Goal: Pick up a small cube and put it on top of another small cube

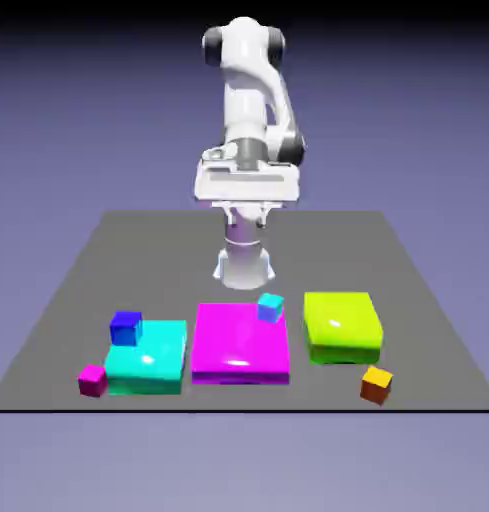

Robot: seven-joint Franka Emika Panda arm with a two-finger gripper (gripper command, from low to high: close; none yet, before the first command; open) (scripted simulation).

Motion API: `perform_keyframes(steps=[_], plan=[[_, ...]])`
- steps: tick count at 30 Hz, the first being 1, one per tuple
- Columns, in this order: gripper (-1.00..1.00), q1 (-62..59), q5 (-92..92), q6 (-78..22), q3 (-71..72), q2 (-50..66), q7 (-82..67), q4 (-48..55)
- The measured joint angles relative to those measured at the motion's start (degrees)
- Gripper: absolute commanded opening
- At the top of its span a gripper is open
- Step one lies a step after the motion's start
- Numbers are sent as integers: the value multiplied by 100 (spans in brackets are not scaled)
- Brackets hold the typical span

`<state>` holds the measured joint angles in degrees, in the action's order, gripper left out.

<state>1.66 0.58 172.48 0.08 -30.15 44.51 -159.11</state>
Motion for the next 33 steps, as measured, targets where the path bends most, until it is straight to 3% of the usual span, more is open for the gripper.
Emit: perform_keyframes(steps=[28, 33], plan=[[0, 2249, 1339, -3552, 176, 5814, 4767, 4392], [0, 2323, 1466, -3059, 261, 6574, 4791, 4546]])
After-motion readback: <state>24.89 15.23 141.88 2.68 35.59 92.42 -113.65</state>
